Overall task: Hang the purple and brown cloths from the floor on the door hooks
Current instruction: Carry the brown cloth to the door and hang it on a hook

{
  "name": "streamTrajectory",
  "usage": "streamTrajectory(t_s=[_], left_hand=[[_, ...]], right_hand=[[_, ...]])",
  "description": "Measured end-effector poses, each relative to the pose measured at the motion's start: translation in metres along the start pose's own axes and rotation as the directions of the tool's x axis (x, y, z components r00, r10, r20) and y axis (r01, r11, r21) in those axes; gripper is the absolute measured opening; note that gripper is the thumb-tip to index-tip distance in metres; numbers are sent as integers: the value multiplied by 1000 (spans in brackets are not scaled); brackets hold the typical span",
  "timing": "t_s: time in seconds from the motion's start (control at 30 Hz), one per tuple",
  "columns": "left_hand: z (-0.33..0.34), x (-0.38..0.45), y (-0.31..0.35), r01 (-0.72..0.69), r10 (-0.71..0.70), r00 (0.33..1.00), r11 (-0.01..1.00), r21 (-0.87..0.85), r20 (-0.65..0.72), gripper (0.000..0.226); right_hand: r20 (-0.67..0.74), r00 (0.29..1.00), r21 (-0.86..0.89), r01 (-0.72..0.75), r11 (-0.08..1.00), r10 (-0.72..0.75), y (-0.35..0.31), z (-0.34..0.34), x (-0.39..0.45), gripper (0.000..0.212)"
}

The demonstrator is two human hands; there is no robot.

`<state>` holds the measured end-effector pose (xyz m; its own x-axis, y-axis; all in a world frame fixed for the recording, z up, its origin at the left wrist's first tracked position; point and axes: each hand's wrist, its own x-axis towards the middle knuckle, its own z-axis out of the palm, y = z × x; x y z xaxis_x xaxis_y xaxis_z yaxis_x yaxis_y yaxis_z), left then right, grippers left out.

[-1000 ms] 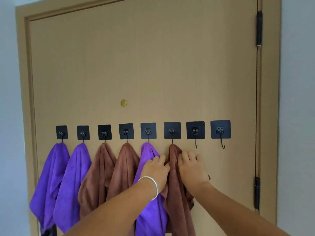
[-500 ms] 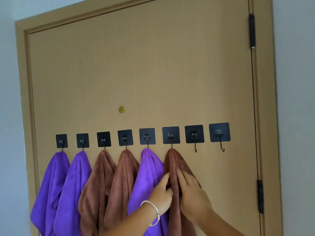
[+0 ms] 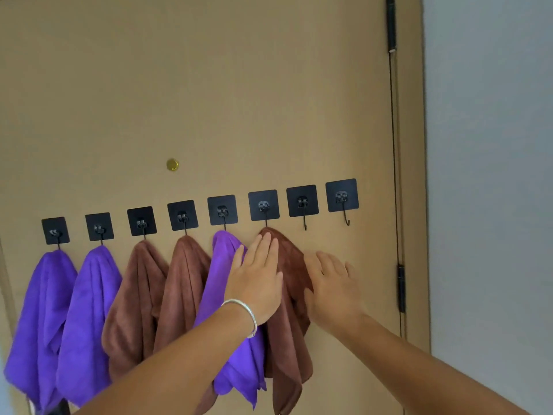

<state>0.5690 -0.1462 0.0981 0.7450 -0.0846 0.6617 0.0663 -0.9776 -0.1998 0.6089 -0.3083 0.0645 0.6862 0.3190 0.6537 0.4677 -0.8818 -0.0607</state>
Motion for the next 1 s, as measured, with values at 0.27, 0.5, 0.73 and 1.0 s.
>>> streamTrajectory(t_s=[0.27, 0.5, 0.73, 1.0], left_hand=[[8, 21, 60, -248, 209, 957, 949, -194, -202, 63], [15, 17, 116, -459, 403, 888, 791, -403, -221, 64], [-23, -8, 156, -613, 518, 785, 563, -555, -340, 63], [-108, -100, 234, -763, 600, 587, 188, -618, -543, 62]], right_hand=[[-120, 976, -193, -200, 960, 180, 40, -54, -38, 61], [-91, 925, -460, -367, 808, 368, 59, -92, -78, 62], [-173, 838, -610, -503, 612, 517, 28, -135, -147, 61], [-357, 636, -681, -679, 276, 684, -26, -223, -273, 58]])
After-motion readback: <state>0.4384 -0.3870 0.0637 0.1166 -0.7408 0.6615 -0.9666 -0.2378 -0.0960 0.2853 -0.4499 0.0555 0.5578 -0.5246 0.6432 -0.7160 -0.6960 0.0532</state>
